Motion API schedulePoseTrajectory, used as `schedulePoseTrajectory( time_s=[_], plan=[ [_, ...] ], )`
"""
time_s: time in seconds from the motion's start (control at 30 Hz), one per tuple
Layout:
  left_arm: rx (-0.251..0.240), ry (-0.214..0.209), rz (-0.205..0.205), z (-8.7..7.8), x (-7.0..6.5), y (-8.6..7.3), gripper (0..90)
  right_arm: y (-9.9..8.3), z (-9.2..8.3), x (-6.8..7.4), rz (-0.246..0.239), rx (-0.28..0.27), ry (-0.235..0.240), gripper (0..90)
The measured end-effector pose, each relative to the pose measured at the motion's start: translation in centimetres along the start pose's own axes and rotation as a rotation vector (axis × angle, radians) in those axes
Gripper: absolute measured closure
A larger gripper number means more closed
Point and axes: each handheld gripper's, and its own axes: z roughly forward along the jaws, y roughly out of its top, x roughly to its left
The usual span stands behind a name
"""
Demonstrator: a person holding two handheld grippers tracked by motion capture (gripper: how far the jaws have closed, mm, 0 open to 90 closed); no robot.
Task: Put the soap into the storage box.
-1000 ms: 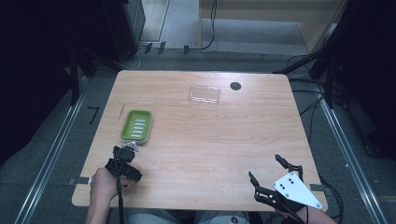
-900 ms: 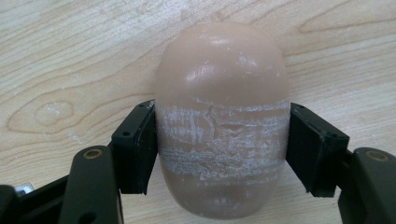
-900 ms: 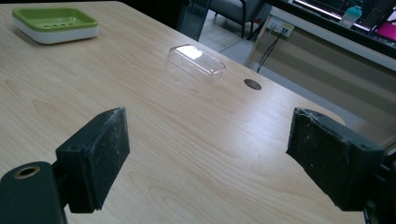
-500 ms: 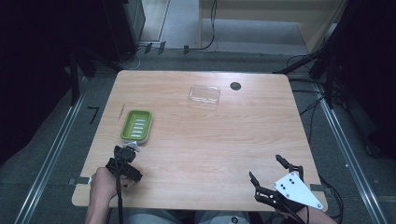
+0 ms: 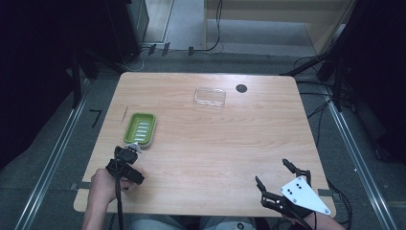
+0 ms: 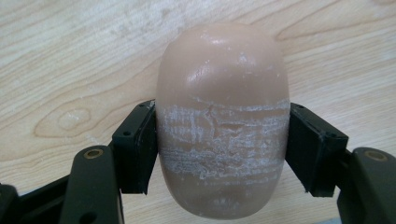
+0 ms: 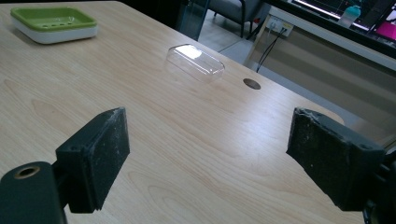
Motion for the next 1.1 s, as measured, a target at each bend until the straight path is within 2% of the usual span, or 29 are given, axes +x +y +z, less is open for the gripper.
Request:
schedulePoseTrajectory(
  time_s=[0.3, 0.77, 0.8, 1.1],
  plan=[
    [-0.016, 0.014, 0.004, -0.5, 0.4, 0.8, 33.9, 0.0, 0.0, 0.0, 0.004, 0.003, 0.001, 13.3],
    [-0.034, 0.013, 0.003, -1.2, 1.1, 1.8, 33.9, 0.0, 0.0, 0.0, 0.003, 0.002, 0.000, 13.3],
    [-0.031, 0.005, 0.002, -1.2, 1.1, 2.0, 33.9, 0.0, 0.0, 0.0, 0.003, 0.003, 0.000, 13.3],
    [-0.020, 0.010, 0.006, -1.1, 1.6, 2.5, 33.9, 0.0, 0.0, 0.0, 0.001, 0.002, 0.000, 13.3]
  ],
)
